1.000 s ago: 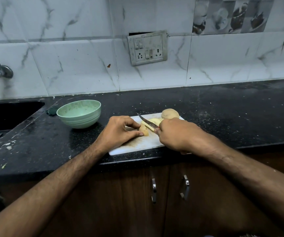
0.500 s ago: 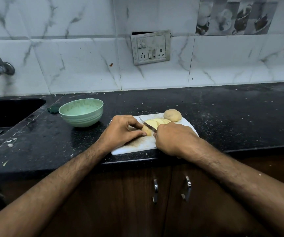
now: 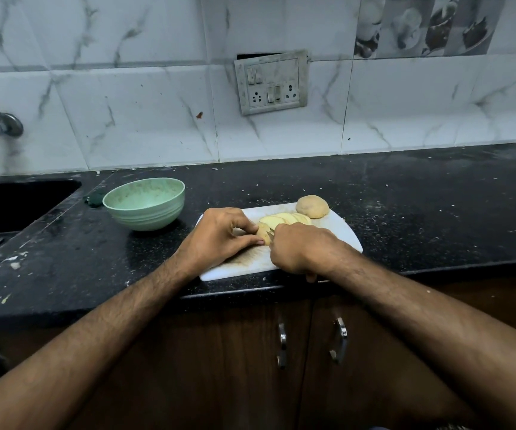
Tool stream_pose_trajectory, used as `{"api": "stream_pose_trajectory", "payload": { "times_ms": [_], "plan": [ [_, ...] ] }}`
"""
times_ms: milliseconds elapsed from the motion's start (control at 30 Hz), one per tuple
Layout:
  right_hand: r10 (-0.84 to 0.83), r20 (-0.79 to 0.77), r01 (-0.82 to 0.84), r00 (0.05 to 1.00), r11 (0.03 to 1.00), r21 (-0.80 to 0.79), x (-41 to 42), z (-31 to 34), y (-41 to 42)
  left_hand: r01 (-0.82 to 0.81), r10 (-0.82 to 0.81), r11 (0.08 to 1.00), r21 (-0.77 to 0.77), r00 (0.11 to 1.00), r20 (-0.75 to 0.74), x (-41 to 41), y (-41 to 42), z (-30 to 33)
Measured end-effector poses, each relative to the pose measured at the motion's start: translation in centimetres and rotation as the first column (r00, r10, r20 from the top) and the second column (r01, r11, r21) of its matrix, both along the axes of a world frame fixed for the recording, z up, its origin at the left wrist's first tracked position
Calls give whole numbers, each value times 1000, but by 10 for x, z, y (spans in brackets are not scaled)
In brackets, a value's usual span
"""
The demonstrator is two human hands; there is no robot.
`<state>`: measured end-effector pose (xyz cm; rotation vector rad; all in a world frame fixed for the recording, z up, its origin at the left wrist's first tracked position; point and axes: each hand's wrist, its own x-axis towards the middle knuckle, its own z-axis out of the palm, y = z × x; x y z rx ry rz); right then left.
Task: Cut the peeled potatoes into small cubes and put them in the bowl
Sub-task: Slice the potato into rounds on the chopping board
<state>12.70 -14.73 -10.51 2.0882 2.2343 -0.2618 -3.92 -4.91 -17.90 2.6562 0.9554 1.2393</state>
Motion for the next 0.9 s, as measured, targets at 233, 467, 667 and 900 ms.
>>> {"api": "stream_pose_trajectory", "payload": {
  "times_ms": [233,467,667,900],
  "plan": [
    [35,-1,-35,999,999,7,13,-6,-19,-19,20,1000,24,999,-39,0,-4,1],
    [68,48,-69,997,998,13,30,-8,-45,-35,35,999,-9,999,-8,0,-5,2],
    [23,107,-29,994,998,49,40,-1,-37,-23,23,1000,-14,1000,6,0,-5,1],
    [12,11,-13,1000,997,82,39,8,-26,-19,20,1000,-19,1000,21,-1,-7,1]
  ]
}}
